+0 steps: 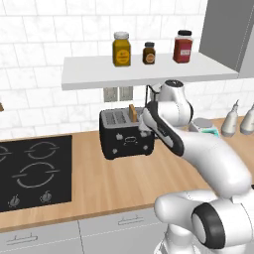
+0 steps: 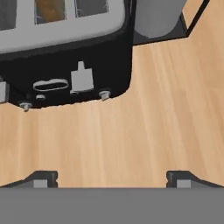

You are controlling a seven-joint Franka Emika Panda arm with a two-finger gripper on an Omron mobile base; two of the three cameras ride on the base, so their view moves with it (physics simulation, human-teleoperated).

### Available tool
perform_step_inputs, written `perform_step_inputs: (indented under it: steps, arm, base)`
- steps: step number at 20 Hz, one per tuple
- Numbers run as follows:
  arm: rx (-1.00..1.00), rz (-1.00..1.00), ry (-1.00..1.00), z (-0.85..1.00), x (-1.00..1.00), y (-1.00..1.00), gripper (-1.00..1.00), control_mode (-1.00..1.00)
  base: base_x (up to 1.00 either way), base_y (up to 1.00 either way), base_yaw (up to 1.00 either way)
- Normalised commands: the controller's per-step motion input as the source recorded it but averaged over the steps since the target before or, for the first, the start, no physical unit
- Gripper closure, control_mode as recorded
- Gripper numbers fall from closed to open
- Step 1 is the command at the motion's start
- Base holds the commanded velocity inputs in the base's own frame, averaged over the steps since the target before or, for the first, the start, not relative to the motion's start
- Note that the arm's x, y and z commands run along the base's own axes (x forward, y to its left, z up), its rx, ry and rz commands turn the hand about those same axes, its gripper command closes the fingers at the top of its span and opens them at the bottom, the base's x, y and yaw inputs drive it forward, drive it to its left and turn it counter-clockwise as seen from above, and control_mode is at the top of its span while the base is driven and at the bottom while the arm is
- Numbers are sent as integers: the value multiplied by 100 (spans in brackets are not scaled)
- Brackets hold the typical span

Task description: Start the toaster. Once the lever pops up, take the bread to the plate on the dining counter.

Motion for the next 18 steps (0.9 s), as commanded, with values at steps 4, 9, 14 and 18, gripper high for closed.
perform_step_inputs:
  steps: [4,9,14,18]
  arm:
    - [0,-14,-3,-30,58,0,-100,-100]
    - [3,-13,-2,-24,55,0,-100,-100]
    - [3,-10,-2,-27,52,0,-100,-100]
    - [3,-6,0,-31,42,0,-100,-100]
  base:
    - [0,0,0]
    - [0,0,0]
    - [0,0,0]
    - [0,0,0]
